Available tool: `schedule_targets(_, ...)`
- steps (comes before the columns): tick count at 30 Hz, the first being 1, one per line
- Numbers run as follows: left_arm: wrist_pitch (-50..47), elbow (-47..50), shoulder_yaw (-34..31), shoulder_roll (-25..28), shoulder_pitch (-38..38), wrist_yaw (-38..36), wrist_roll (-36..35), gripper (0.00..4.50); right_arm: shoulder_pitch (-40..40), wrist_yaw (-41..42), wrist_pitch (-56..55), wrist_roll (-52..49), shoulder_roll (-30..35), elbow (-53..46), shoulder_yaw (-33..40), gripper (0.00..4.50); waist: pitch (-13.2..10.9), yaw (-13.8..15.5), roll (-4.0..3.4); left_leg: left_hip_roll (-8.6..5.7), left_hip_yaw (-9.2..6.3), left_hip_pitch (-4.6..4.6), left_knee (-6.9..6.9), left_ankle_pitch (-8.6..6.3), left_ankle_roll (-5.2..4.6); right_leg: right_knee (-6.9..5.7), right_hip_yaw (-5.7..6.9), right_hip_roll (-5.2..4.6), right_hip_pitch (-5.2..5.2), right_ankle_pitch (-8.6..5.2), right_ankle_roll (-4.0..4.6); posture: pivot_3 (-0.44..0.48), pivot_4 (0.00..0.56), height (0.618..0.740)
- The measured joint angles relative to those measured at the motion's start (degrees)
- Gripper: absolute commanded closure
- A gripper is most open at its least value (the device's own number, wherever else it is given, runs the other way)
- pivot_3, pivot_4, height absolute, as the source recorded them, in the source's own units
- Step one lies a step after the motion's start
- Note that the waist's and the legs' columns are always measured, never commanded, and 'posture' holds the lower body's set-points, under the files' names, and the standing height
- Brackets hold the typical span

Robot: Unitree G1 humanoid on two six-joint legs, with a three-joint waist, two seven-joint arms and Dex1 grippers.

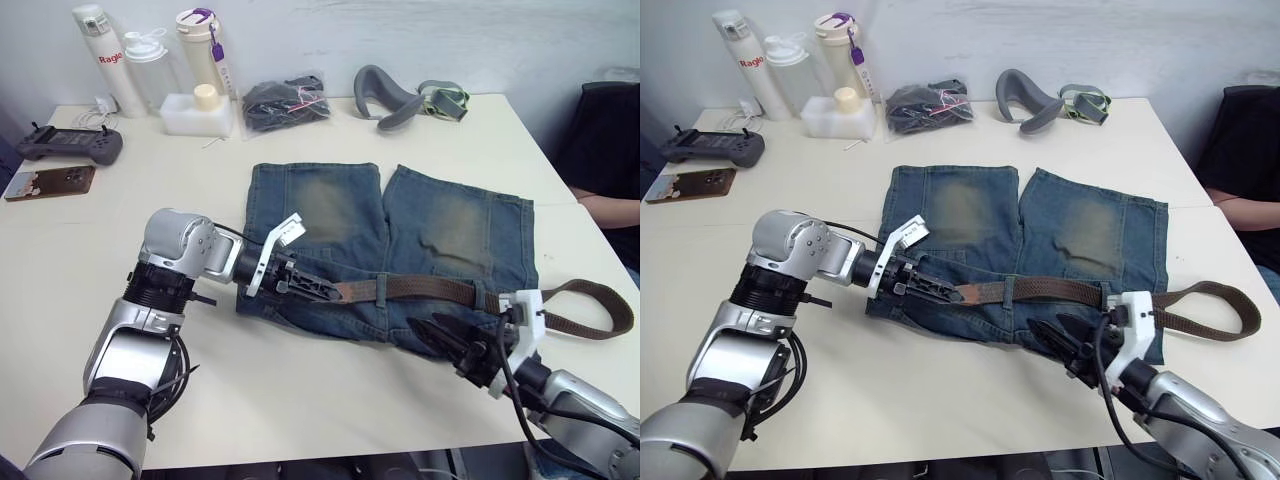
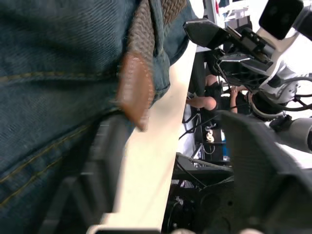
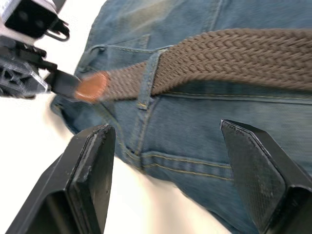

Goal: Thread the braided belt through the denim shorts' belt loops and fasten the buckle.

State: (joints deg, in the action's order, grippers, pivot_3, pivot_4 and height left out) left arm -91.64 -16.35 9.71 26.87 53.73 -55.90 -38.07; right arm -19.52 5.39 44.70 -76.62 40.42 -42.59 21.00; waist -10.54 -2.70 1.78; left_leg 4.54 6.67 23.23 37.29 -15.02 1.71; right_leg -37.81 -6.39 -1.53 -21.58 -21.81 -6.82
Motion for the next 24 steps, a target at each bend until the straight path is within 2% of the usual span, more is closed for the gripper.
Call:
schedule_targets(2,0.00,-0.39,-1.28,-0.99,0.07,0.87,0.00,3.97,-1.22,0.95,0.02,1.50,2.10,-0.16,2.07,0.80,-0.01,0.09,0.03,0.01,0.00,-0.01,0.02,0.00,0.01,-0.01,0.00,0.02,0.01,0.00,0.00,0.000,0.150,0.740)
schedule_targets(3,-0.19,-0.44,-1.91,-1.45,0.11,1.23,-0.02,4.39,-1.42,1.28,0.20,2.70,3.18,-0.14,2.27,1.06,-0.01,0.12,0.03,0.01,0.00,-0.02,0.01,0.01,0.01,-0.02,0.00,0.02,0.01,0.00,-0.01,0.000,0.150,0.740)
schedule_targets(5,-0.36,-0.48,-2.25,-1.64,0.19,1.72,-0.02,4.50,-1.00,1.29,0.30,5.01,4.21,0.33,2.31,1.54,-0.02,0.06,0.04,0.03,0.00,-0.02,0.02,0.02,0.03,-0.02,-0.01,0.05,0.01,0.01,-0.01,0.000,0.150,0.740)
schedule_targets(7,-0.38,-0.46,-2.33,-1.48,0.29,2.16,-0.02,4.50,0.87,0.87,1.04,7.47,4.45,3.14,1.43,2.67,-0.01,0.01,0.04,0.03,0.01,-0.03,0.04,0.04,0.02,-0.03,-0.02,0.04,0.01,0.02,-0.03,0.000,0.150,0.740)
schedule_targets(11,-0.16,-0.48,-2.09,0.65,0.46,2.09,-0.02,4.50,2.99,-0.17,3.21,14.29,4.62,8.96,-2.95,4.48,-0.02,-0.01,0.03,0.02,0.02,-0.03,0.00,0.06,0.02,-0.04,-0.03,0.03,-0.02,0.02,-0.03,0.000,0.150,0.740)
schedule_targets(16,3.02,-1.24,-0.39,6.25,0.98,0.54,0.43,4.50,5.03,0.21,4.37,19.02,4.05,10.61,-4.74,4.48,-0.01,-0.29,0.05,0.04,0.02,-0.06,0.01,0.07,0.04,-0.04,-0.02,0.04,0.01,0.03,-0.03,0.000,0.150,0.740)
schedule_targets(19,10.10,-5.69,1.04,10.60,1.52,-0.68,3.72,4.50,5.45,1.23,5.05,20.10,4.02,11.00,-4.71,4.48,0.02,-0.26,0.11,0.04,0.03,-0.10,0.04,0.08,0.03,-0.04,0.00,0.04,0.06,0.08,-0.05,0.000,0.150,0.740)
schedule_targets(24,16.83,-10.04,2.24,16.05,2.34,-4.35,7.41,4.50,5.69,2.96,6.07,21.56,4.02,11.64,-4.51,4.48,0.33,-0.17,0.62,0.03,0.03,-0.08,-0.01,0.05,-0.02,0.03,0.02,-0.01,0.08,0.08,-0.04,0.000,0.150,0.740)
